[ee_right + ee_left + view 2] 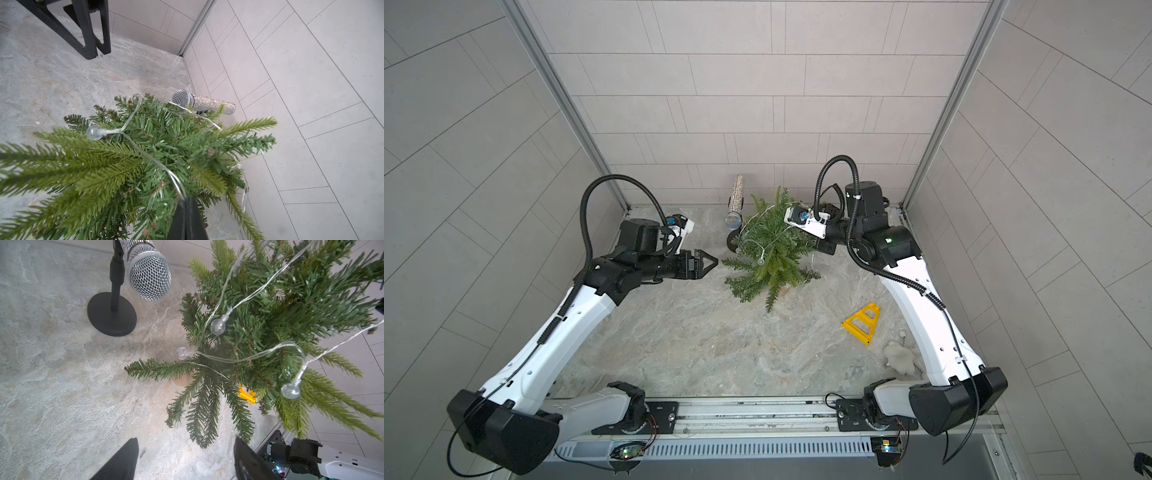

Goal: Remove string lights from the small christmas tree
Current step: Pick up the light string from the Christmas tree.

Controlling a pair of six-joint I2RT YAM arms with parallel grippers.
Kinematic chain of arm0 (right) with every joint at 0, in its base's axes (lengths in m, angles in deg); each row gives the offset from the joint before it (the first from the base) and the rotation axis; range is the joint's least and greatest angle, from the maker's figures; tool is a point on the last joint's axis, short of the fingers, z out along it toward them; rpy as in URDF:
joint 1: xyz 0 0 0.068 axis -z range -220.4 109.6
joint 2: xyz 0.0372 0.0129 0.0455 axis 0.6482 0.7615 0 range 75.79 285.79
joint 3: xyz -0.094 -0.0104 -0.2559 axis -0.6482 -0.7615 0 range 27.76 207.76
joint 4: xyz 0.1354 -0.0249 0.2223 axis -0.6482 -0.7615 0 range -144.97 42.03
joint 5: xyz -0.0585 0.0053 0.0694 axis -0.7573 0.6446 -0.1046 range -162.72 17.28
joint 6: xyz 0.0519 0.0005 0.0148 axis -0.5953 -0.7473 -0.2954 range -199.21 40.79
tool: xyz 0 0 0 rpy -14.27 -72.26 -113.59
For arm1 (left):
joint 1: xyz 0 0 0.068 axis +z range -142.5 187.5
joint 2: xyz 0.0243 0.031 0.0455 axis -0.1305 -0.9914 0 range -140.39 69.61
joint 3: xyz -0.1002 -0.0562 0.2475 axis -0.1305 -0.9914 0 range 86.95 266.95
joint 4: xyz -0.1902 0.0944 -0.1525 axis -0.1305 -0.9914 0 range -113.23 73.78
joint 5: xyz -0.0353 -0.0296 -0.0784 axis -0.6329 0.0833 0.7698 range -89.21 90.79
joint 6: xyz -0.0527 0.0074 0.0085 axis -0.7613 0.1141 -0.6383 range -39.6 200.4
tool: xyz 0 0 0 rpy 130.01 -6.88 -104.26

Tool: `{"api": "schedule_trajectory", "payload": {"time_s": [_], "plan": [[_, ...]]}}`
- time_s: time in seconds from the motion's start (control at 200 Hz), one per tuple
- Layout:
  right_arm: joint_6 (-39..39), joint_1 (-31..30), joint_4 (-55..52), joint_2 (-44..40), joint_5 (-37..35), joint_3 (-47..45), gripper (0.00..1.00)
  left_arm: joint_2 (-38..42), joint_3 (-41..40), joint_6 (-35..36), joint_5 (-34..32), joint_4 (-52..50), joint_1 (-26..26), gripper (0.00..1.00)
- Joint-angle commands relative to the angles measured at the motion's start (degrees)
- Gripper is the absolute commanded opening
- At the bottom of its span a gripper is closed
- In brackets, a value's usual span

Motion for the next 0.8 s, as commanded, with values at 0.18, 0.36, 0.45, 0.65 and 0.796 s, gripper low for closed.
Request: {"api": "schedule_trajectory", "payload": {"time_s": [0.18,0.36,0.45,0.65,0.796], "plan": [[-2.0,-0.5,1.7,0.4,1.8,3.1,0.02,0.8,-0.7,-0.1,-0.2,1.0,-0.2,0.77],[-2.3,-0.8,2.3,0.4,2.9,4.4,0.02,0.8,-0.8,0.0,-0.2,1.0,-0.2,0.77],[-2.7,-0.9,2.3,0.7,3.0,5.7,0.02,0.9,-0.9,0.0,-0.3,1.0,-0.2,0.77],[-3.2,-1.8,1.6,1.3,3.5,7.5,0.01,1.3,-1.4,0.1,-0.6,1.1,-0.2,0.78],[-3.7,-2.8,1.1,1.2,3.8,8.6,0.01,1.6,-1.6,0.3,-0.9,0.9,-0.2,0.78]]}}
